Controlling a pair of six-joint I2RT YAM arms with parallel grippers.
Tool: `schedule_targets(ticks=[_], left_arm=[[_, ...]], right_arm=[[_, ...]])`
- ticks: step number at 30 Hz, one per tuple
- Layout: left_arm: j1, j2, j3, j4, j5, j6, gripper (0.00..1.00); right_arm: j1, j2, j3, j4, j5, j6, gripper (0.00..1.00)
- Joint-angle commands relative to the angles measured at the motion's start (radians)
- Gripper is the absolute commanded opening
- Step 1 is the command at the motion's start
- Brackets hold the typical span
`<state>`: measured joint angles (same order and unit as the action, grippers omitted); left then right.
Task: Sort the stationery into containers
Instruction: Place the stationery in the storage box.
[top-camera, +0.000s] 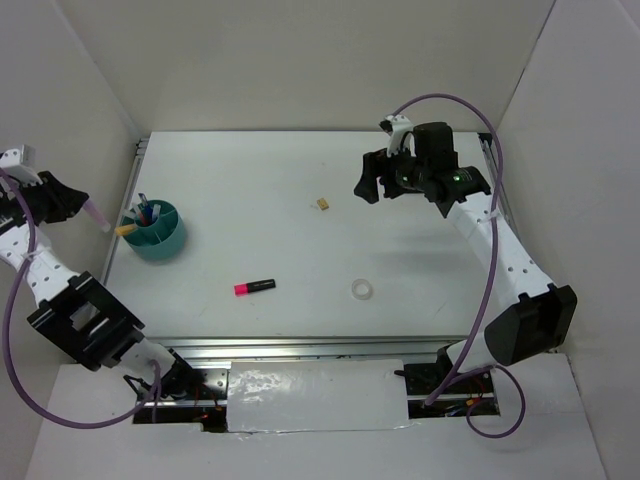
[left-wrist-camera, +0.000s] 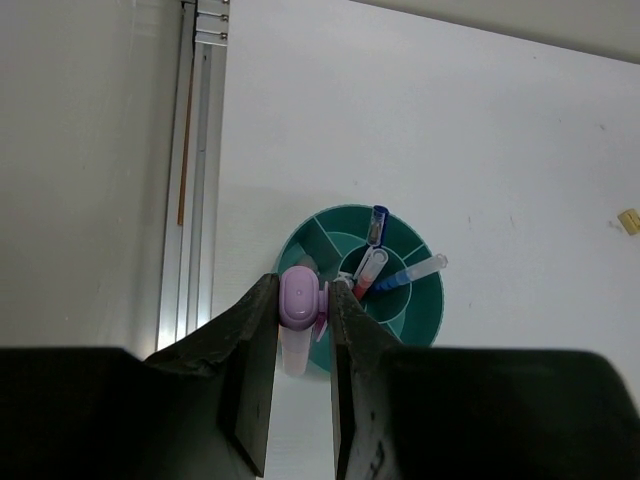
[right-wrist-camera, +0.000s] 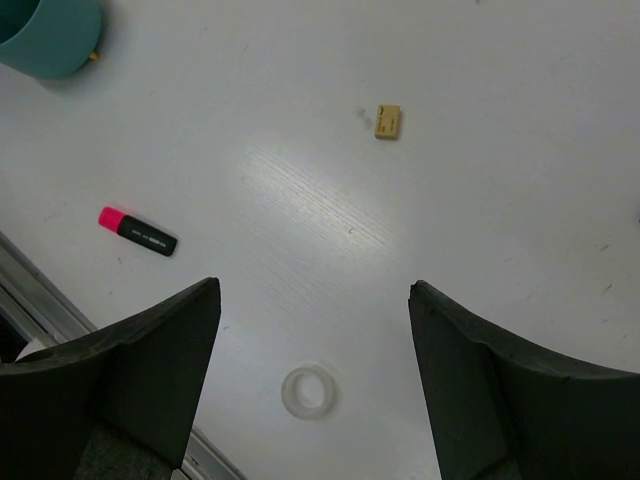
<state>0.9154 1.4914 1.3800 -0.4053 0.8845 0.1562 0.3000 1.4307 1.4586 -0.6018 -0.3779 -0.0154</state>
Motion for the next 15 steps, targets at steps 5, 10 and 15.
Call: schedule_targets(ticks=[5, 10, 15], left_arm=[[-0.035, 0.058, -0.006, 0.134, 0.042, -0.05, 0.0], [-0.084, 0.081, -0.022, 0.149, 0.044, -0.069, 0.0], [-0.119, 0.098, -0.05, 0.209, 0.034, -0.095, 0.0]], right_arm=[[-0.032, -0.047, -0.061, 0.053, -0.044, 0.014, 0.83], [-0.056, -0.05, -0.075, 0.045, -0.062, 0.009, 0.82], [-0.065, -0.039, -0.084, 0.05, -0.073, 0.009, 0.83]])
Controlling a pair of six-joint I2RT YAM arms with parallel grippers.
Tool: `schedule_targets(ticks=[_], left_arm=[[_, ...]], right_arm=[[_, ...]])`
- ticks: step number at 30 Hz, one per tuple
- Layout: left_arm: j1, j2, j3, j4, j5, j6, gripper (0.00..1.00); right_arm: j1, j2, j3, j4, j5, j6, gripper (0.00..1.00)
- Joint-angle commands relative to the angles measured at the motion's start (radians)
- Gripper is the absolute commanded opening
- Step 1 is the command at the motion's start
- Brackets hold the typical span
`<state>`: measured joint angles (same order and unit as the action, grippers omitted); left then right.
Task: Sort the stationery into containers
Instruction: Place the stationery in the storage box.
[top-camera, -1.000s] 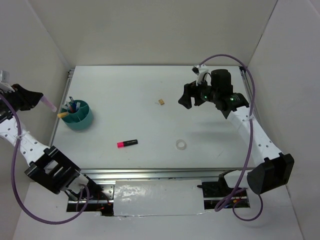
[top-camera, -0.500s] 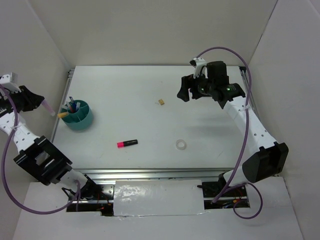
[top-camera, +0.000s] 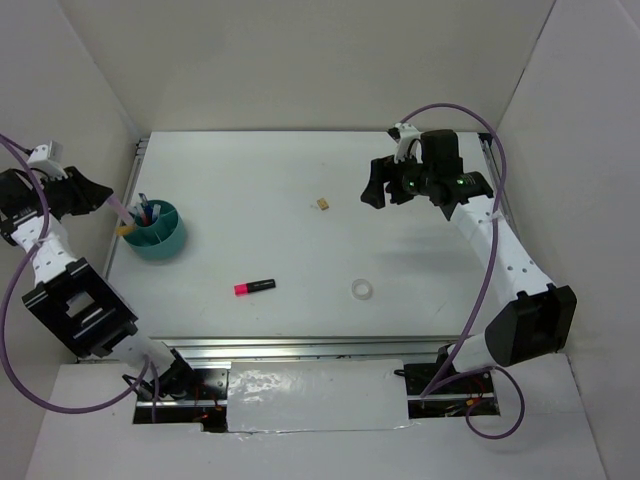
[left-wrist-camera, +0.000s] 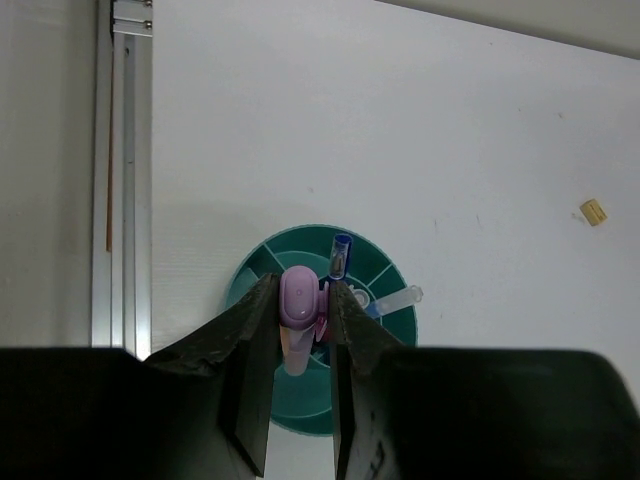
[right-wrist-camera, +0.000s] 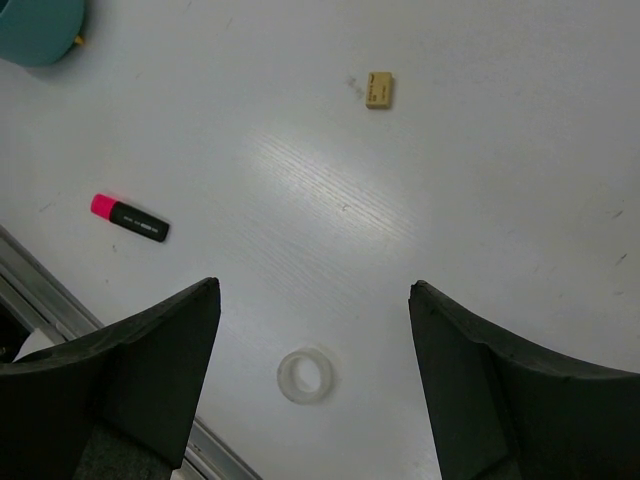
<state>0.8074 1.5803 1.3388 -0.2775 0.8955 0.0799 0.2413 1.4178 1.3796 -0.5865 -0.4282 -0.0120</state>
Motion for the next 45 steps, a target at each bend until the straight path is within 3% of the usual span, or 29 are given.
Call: schedule_targets(ticks=[1, 17, 20, 21, 22, 26, 30, 34, 38, 40, 42, 45], left_arm=[[-0.022, 0.012, -0.01, 0.084, 0.019, -0.02, 0.0], [-0.039, 0.04, -0.11, 0.267, -0.003, -0.071, 0.01], [-0.039, 0.035, -0.13, 0.323, -0.013, -0.072, 0.12], [-0.04, 0.029, -0.141, 0.328, -0.017, -0.072, 0.23], [-0.04, 0.024, -0.145, 0.333, -0.024, -0.071, 0.28], [-0.036, 0.0, -0.165, 0.353, -0.017, -0.114, 0.39], [-0.033, -0.035, -0.176, 0.353, 0.013, -0.12, 0.43], [-0.022, -0.068, -0.208, 0.356, 0.036, -0.135, 0.4], [-0.002, -0.1, -0.26, 0.431, 0.03, -0.216, 0.16], [-0.002, -0.103, -0.268, 0.452, 0.017, -0.232, 0.16], [-0.001, -0.091, -0.238, 0.425, 0.032, -0.22, 0.29], [0.004, -0.123, -0.217, 0.408, 0.06, -0.189, 0.41]], right_arm=[[-0.008, -0.026, -0.005, 0.033, -0.026, 0.007, 0.82], [0.01, 0.003, 0.007, 0.027, -0.037, 0.01, 0.83], [0.015, 0.003, 0.007, 0.025, -0.032, 0.01, 0.83], [0.018, 0.003, 0.007, 0.022, -0.03, 0.01, 0.83], [0.019, 0.003, 0.006, 0.022, -0.029, 0.01, 0.83], [0.023, -0.003, -0.004, 0.024, -0.026, 0.01, 0.83], [0.036, -0.016, -0.011, 0.022, -0.024, 0.01, 0.83], [0.041, -0.029, -0.019, 0.027, -0.014, 0.01, 0.83], [0.041, -0.04, -0.028, 0.025, -0.014, 0.01, 0.83], [0.041, -0.043, -0.03, 0.022, -0.015, 0.009, 0.84], [0.041, -0.043, -0.028, 0.017, -0.012, 0.009, 0.84], [0.041, -0.049, -0.033, 0.013, -0.015, 0.003, 0.84]])
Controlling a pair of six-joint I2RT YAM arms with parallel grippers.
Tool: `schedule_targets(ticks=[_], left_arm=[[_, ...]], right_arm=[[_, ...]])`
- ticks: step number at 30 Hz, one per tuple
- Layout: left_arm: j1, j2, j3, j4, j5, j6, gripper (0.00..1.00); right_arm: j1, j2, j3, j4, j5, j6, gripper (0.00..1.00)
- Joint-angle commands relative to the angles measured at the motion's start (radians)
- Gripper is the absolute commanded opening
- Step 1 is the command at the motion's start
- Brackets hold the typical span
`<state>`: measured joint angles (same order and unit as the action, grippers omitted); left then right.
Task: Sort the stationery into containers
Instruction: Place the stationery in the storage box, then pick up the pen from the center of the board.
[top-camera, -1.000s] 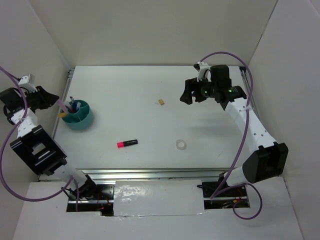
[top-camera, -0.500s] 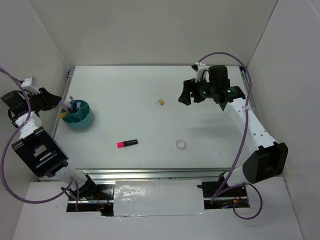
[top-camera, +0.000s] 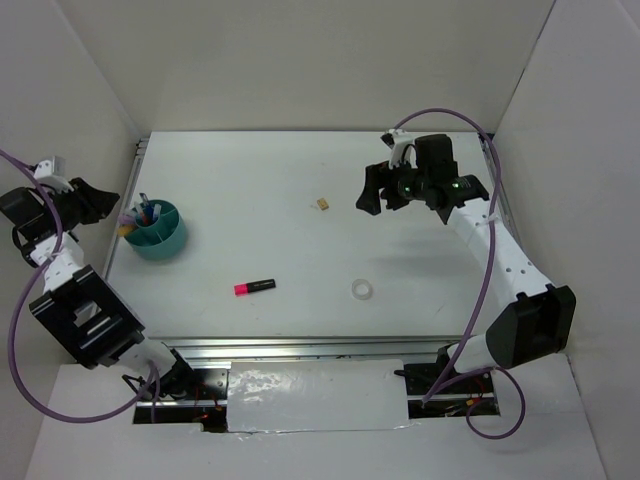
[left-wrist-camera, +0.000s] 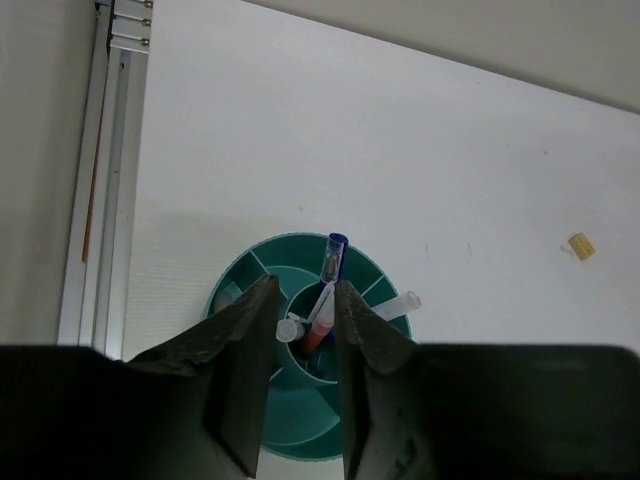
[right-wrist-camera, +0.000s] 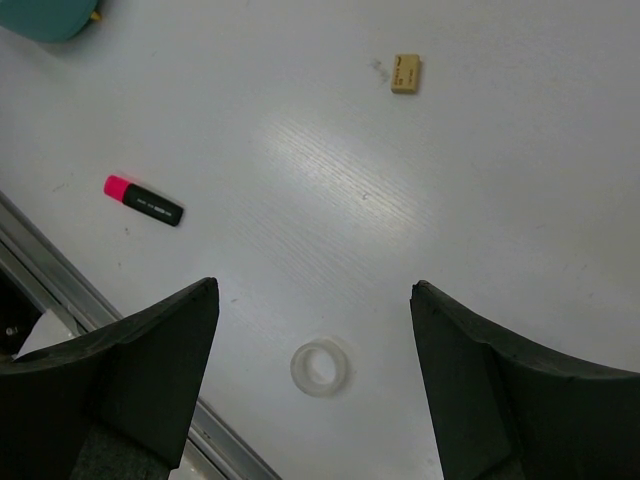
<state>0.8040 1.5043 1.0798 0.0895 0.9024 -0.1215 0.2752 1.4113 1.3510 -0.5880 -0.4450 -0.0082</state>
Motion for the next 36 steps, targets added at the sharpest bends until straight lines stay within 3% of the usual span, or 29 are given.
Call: schedule_targets(ticks=[1, 4, 5, 6, 8, 11, 15, 16, 22, 27, 31, 36], left_arm=[[0.006, -0.064, 0.054, 0.023, 0.067, 0.066, 0.42], [-0.043, -0.118, 0.132, -0.138, 0.09, 0.227, 0.51], [-0.063, -0.13, 0.205, -0.296, 0.096, 0.293, 0.53], [-0.087, -0.127, 0.25, -0.403, 0.092, 0.462, 0.54], [-0.201, -0.125, 0.36, -0.719, 0.063, 0.657, 0.55], [-0.403, -0.183, 0.329, -0.855, -0.078, 0.861, 0.59], [-0.67, -0.289, 0.163, -0.812, -0.282, 0.885, 0.61], [-0.781, -0.305, 0.107, -0.803, -0.363, 0.875, 0.61], [-1.072, -0.253, 0.006, -0.835, -0.529, 0.826, 0.61], [-1.167, -0.188, -0.052, -0.91, -0.617, 0.887, 0.6], [-1.161, -0.194, -0.177, -0.822, -0.671, 0.882, 0.61], [-1.158, -0.179, -0.204, -0.757, -0.671, 0.858, 0.6]], right_arm=[[0.005, -0.044, -0.007, 0.013, -0.001, -0.003, 0.84], [0.005, -0.04, -0.019, -0.001, -0.021, -0.021, 0.84], [0.004, -0.038, -0.023, -0.004, -0.027, -0.03, 0.83], [0.002, -0.038, -0.035, -0.009, -0.029, -0.033, 0.84], [0.004, -0.038, -0.05, -0.016, -0.029, -0.042, 0.84], [0.002, -0.04, -0.068, -0.039, -0.029, -0.064, 0.84], [0.002, -0.052, -0.098, -0.062, -0.011, -0.091, 0.84], [0.002, -0.064, -0.114, -0.067, -0.001, -0.095, 0.84], [-0.022, -0.121, -0.171, -0.082, 0.023, -0.118, 0.84], [-0.028, -0.144, -0.194, -0.104, 0.023, -0.144, 0.84], [-0.019, -0.152, -0.202, -0.11, 0.022, -0.147, 0.84], [0.01, -0.156, -0.204, -0.13, 0.017, -0.17, 0.84]])
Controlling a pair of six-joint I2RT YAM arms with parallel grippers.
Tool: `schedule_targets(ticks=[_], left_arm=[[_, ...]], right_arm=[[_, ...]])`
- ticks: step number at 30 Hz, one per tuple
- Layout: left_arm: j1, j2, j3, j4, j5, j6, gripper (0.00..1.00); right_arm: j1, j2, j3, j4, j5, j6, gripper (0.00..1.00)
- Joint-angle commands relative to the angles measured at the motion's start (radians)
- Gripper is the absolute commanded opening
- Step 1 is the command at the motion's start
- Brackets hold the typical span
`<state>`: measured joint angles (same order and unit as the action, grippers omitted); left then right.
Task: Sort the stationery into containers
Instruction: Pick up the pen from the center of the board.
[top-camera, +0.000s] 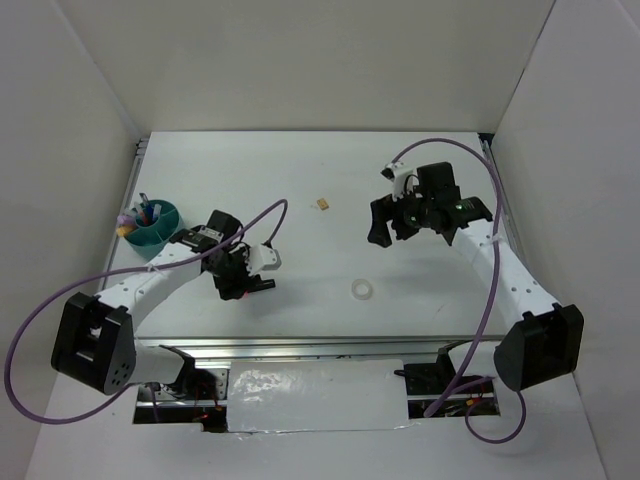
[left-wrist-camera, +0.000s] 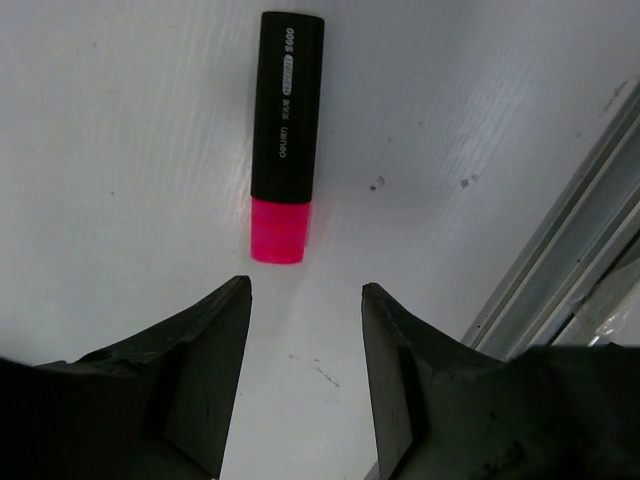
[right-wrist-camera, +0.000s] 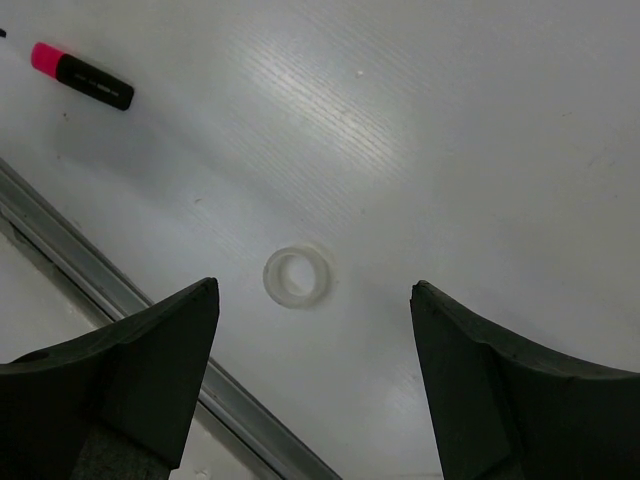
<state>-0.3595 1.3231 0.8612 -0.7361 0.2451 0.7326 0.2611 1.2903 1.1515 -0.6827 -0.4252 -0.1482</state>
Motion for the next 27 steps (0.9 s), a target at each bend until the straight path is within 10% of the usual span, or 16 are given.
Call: schedule_targets(ticks=[1, 14, 21, 27], left_arm=[[0.011, 0.007, 0.019, 0.075, -0.006, 0.001, 0.6], [0.489, -0.255, 0.409, 0.124, 0.655, -0.373, 0.77], [0.674, -0.308, 0.411, 0.168, 0.79, -0.581, 0.99], [0.723, -0.347, 0.345, 0.161, 0.829, -0.55, 0.99]], right_arm=[[0.033, -0.045, -0.007, -0.037, -0.001, -0.039, 0.83], [0.63, 0.356, 0.247, 0.034, 0.173, -0.223, 0.78], [0.716, 0.696, 0.595, -0.064, 0.171, -0.323, 0.77], [0.725, 0.846, 0.749, -0.087, 0.184, -0.359, 0.77]])
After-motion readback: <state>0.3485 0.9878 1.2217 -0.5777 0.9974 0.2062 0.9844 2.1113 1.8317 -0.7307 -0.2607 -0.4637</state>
